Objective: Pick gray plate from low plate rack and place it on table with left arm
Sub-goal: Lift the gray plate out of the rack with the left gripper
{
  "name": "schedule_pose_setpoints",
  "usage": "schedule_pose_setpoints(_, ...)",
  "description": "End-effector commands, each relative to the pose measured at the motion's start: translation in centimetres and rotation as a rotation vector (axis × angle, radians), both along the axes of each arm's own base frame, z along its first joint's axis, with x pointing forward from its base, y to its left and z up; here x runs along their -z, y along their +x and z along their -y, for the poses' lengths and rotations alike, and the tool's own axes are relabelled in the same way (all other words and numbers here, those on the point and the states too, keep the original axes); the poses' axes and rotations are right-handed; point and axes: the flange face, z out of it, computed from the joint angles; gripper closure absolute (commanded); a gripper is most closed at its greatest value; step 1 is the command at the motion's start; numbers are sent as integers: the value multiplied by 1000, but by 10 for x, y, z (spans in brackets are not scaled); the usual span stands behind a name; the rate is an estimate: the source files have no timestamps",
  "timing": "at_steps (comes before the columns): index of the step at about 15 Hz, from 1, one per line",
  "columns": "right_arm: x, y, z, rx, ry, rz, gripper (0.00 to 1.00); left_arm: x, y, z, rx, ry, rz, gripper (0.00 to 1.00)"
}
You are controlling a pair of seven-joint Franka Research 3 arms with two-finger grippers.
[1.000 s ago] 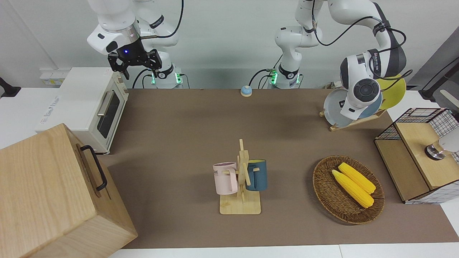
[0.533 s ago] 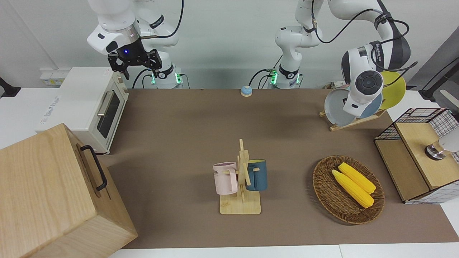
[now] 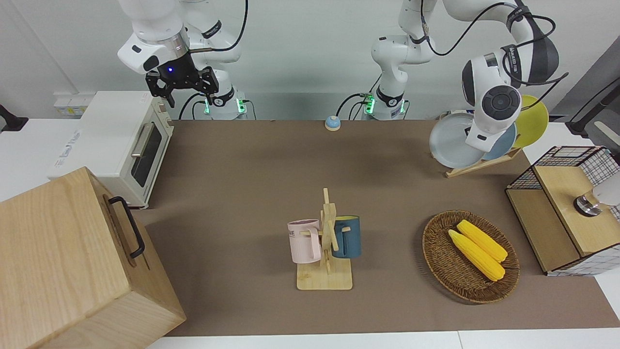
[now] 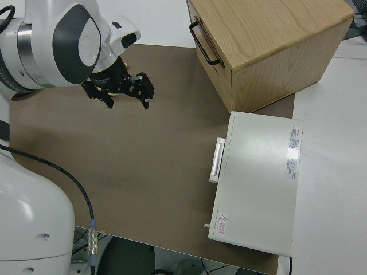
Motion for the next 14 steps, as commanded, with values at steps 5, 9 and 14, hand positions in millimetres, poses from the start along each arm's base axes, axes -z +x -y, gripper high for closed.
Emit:
schedule_pose_setpoints(5, -4, -3, 4, 5, 2, -5, 13, -51, 1, 45, 25, -41, 32, 1000)
schedule_pose_setpoints(9, -4, -3, 4, 5, 2, -5, 13, -57, -3, 77, -26, -292, 109, 1000)
schedule_pose_setpoints(14, -4, -3, 4, 5, 2, -5, 11, -47, -9, 98, -78, -502, 191, 1000)
